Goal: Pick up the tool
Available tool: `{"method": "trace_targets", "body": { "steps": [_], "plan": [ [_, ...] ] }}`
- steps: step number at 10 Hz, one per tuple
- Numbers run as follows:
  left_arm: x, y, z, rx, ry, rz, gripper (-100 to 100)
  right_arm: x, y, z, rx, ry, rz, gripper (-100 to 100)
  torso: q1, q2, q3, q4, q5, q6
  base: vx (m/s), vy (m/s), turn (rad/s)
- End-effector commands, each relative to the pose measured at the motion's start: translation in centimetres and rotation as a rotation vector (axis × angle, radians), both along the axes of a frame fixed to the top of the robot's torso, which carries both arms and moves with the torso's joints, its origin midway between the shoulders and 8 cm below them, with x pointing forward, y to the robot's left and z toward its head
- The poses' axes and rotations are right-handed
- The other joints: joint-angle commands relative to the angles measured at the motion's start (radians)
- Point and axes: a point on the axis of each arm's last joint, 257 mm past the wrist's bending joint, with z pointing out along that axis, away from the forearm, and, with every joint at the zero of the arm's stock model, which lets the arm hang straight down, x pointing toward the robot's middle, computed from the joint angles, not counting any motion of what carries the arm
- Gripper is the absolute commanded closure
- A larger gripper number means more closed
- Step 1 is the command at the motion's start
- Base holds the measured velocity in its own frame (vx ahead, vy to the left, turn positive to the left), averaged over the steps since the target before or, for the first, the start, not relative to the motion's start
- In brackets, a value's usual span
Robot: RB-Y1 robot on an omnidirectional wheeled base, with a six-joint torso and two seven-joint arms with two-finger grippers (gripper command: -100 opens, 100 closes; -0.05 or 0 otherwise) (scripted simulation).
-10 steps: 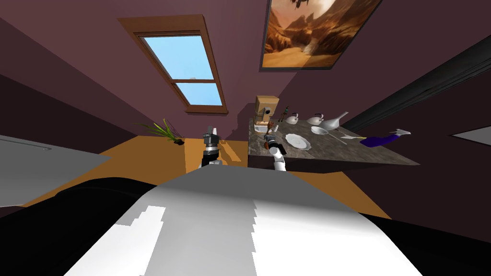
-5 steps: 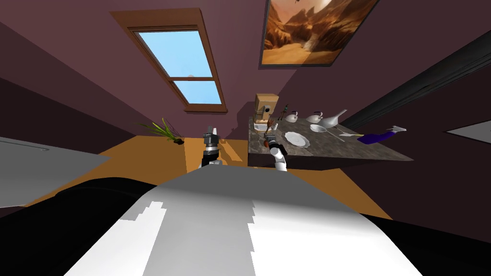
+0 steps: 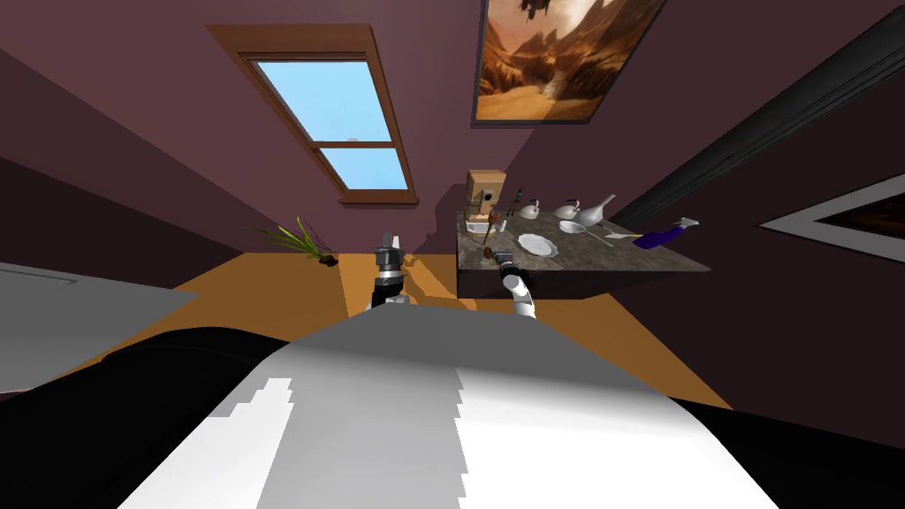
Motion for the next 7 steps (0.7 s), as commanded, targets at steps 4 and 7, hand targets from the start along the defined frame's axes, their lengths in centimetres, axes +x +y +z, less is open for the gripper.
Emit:
{"method": "trace_targets", "body": {
  "steps": [4, 7],
  "plan": [
    [0.0, 0.0, 0.0, 0.000, 0.000, 0.000, 0, -0.5, -1.7, -0.5, 0.052, 0.014, -0.028, -100, 0.000, 0.001, 0.001, 0.000, 0.000, 0.000, -0.225, 0.034, -0.100],
    [0.0, 0.0, 0.0, 0.000, 0.000, 0.000, 0, 0.4, -2.8, -0.6, 0.013, 0.026, -0.035, -100, 0.005, -0.018, -0.010, -0.003, 0.001, -0.001, 0.075, 0.079, -0.017]
  ]
}}
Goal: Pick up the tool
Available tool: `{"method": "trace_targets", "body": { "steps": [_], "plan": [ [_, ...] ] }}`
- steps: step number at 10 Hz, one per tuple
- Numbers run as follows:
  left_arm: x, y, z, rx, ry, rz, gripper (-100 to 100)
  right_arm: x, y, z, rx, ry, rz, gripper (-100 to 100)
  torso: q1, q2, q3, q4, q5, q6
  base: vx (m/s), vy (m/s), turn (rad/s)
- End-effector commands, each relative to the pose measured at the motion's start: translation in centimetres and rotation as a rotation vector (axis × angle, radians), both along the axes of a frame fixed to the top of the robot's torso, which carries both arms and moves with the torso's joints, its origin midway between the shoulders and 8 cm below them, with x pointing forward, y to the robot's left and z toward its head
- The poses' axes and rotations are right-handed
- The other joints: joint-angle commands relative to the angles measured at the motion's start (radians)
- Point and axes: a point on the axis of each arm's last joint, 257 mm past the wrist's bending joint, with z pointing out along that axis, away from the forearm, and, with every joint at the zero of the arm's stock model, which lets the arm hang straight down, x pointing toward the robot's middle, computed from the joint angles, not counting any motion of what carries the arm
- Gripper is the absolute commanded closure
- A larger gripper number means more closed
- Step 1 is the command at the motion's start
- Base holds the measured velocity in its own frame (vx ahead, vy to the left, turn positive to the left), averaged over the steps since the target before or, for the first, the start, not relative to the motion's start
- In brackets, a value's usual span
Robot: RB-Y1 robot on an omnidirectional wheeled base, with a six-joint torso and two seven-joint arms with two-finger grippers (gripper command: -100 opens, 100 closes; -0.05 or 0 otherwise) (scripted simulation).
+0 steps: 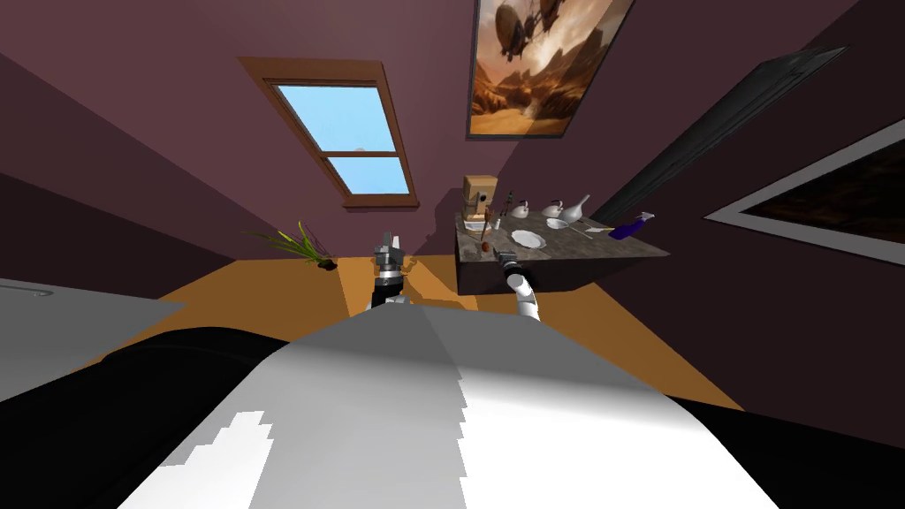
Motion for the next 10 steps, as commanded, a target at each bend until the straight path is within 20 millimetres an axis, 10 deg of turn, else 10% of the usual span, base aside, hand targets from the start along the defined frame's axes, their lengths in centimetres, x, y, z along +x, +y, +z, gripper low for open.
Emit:
{"method": "trace_targets", "body": {
  "steps": [1, 9, 10],
  "plan": [
    [0.0, 0.0, 0.0, 0.000, 0.000, 0.000, 0, 0.2, 0.1, -0.1, -0.009, 0.004, 0.003, -100, 0.000, 0.000, 0.000, 0.000, 0.000, 0.000, 0.197, -0.001, 0.058],
    [0.0, 0.0, 0.0, 0.000, 0.000, 0.000, 0, 1.6, 3.4, 0.2, 0.013, 0.009, 0.033, -100, -0.005, -0.006, -0.004, -0.002, -0.001, 0.000, 0.216, -0.013, 0.066],
    [0.0, 0.0, 0.0, 0.000, 0.000, 0.000, 0, 1.6, 3.5, 0.2, 0.014, 0.008, 0.034, 0, -0.004, 0.000, -0.001, -0.001, -0.001, 0.001, 0.019, -0.003, -0.001]
  ]
}}
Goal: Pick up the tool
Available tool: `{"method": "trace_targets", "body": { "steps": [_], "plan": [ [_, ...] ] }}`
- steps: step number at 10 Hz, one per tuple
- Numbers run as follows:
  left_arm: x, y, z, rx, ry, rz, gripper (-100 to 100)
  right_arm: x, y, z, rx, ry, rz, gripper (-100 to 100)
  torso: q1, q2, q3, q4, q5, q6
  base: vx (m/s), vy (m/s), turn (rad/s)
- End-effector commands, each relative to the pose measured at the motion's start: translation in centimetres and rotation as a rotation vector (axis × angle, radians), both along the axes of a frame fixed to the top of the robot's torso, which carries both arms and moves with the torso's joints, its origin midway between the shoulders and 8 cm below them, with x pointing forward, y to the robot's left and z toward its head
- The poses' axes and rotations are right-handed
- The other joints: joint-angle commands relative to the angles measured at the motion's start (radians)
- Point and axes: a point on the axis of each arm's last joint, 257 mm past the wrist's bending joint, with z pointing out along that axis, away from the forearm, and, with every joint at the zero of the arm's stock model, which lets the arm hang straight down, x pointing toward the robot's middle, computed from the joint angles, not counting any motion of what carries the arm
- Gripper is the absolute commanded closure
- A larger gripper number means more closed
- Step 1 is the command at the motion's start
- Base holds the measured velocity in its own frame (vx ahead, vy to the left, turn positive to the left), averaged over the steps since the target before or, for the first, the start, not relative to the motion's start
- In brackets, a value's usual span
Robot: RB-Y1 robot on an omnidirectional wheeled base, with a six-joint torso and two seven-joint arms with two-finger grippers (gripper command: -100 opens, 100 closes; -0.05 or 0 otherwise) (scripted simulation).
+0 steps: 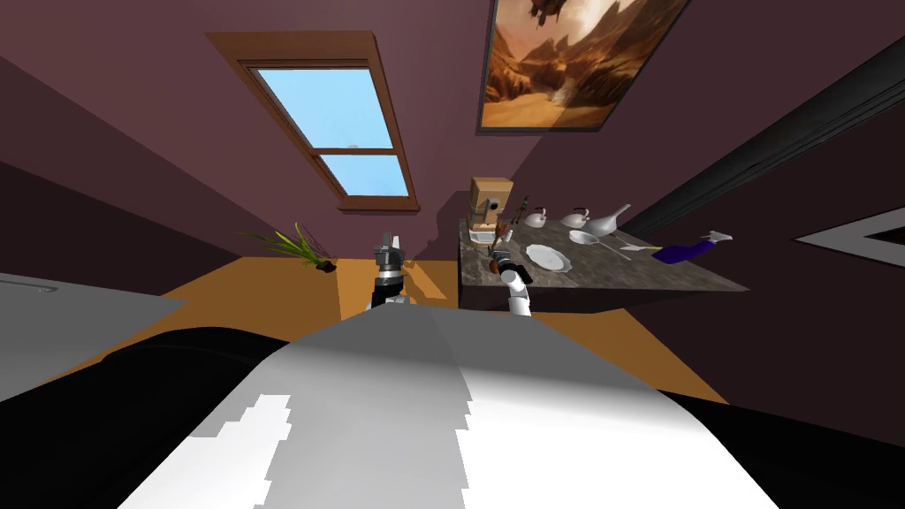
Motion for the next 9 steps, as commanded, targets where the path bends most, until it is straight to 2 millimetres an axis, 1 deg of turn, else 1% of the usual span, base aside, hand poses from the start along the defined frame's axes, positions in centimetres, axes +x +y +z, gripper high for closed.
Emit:
{"method": "trace_targets", "body": {
  "steps": [1, 2, 6, 7, 8, 9],
  "plan": [
    [0.00, 0.00, 0.00, 0.000, 0.000, 0.000, 0, 0.00, 0.00, 0.00, 0.000, 0.000, 0.000, -100, 0.000, 0.000, 0.000, 0.000, 0.000, 0.000, 0.010, -0.001, 0.001],
    [0.00, 0.00, 0.00, 0.000, 0.000, 0.000, 0, 0.00, 0.00, 0.00, 0.000, 0.000, 0.000, 100, 0.000, 0.002, 0.001, 0.001, 0.000, 0.000, 0.000, 0.000, 0.000],
    [0.00, 0.00, 0.00, 0.000, 0.000, 0.000, 0, 0.00, 0.00, 0.00, 0.000, 0.000, 0.000, 100, 0.001, 0.004, 0.003, 0.001, 0.000, 0.000, 0.000, 0.000, 0.000],
    [0.00, 0.00, 0.00, 0.000, 0.000, 0.000, 0, 0.00, 0.00, 0.00, 0.000, 0.000, 0.000, 0, 0.001, 0.004, 0.003, 0.001, 0.000, 0.000, 0.000, 0.000, 0.000],
    [0.00, 0.00, 0.00, 0.000, 0.000, 0.000, 0, 0.04, -0.38, 0.13, -0.023, -0.002, 0.006, -100, 0.001, 0.004, 0.003, 0.001, 0.000, 0.000, -0.119, 0.023, 0.012],
    [0.01, -0.01, 0.01, 0.000, 0.000, 0.000, 0, 0.11, -0.58, 0.29, -0.035, -0.005, 0.009, -100, 0.002, 0.010, 0.006, 0.002, 0.000, 0.000, -0.201, 0.043, 0.006]
  ]
}}
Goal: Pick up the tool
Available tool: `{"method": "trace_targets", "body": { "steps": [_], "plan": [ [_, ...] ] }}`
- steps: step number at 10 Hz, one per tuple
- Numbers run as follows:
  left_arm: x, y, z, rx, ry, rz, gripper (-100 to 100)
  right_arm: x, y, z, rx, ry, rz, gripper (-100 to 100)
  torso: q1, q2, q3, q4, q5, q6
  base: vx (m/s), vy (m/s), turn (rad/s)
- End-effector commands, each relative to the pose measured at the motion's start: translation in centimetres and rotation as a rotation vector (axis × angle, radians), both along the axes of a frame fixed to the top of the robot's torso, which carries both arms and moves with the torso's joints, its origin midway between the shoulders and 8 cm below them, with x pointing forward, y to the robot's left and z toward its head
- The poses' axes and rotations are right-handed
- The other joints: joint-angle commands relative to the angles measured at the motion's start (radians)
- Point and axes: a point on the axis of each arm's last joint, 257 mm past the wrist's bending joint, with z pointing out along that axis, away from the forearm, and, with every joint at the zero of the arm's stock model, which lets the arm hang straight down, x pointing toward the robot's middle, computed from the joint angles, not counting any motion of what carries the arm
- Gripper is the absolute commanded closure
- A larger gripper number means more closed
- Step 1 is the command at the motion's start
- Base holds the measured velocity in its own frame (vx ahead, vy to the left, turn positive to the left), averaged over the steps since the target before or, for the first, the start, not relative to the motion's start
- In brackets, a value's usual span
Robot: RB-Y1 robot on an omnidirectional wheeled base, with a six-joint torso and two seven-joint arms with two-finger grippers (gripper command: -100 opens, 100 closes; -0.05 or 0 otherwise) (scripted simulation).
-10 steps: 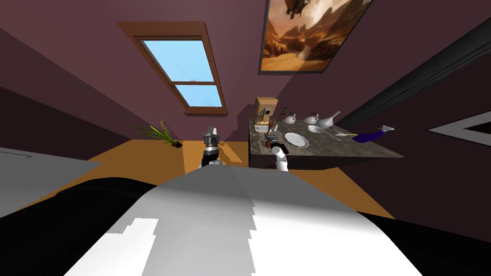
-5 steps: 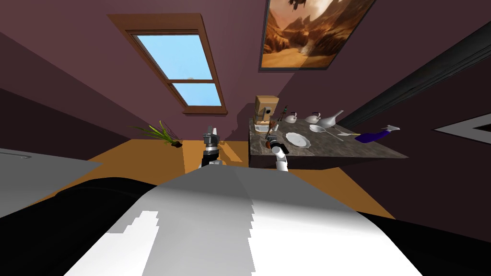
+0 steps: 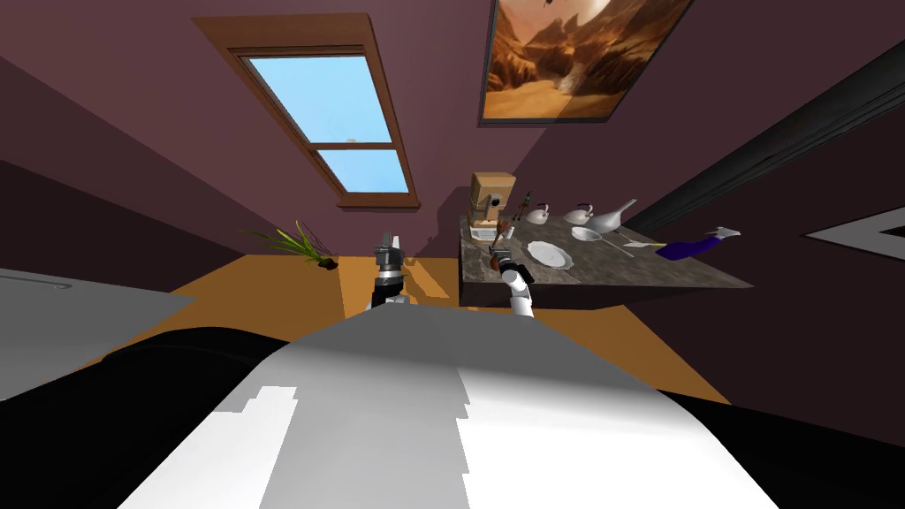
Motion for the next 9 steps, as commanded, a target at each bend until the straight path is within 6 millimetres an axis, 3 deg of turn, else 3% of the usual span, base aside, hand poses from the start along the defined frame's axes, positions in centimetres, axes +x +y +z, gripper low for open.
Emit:
{"method": "trace_targets", "body": {
  "steps": [1, 4, 7, 9],
  "plan": [
    [0.0, 0.0, 0.0, 0.000, 0.000, 0.000, 0, 0.2, -0.5, 0.5, -0.032, -0.010, 0.008, -100, 0.000, 0.000, 0.000, 0.000, 0.000, 0.000, -0.217, 0.051, 0.013],
    [0.0, 0.0, 0.0, 0.000, 0.000, 0.000, 0, 0.7, -0.8, 1.6, -0.078, -0.033, 0.022, -100, -0.002, 0.002, 0.002, 0.001, 0.000, 0.000, -0.202, 0.011, 0.016],
    [0.0, 0.0, 0.0, 0.000, 0.000, 0.000, 0, 0.6, -0.2, 2.1, -0.062, -0.037, 0.040, -100, -0.006, 0.002, 0.002, 0.001, -0.001, 0.000, -0.189, -0.051, -0.019],
    [0.0, 0.0, 0.0, 0.000, 0.000, 0.000, 0, 0.3, 0.6, 1.6, -0.022, -0.023, 0.039, -100, -0.007, -0.006, -0.003, -0.001, -0.001, 0.000, 0.014, -0.064, -0.024]
  ]
}}
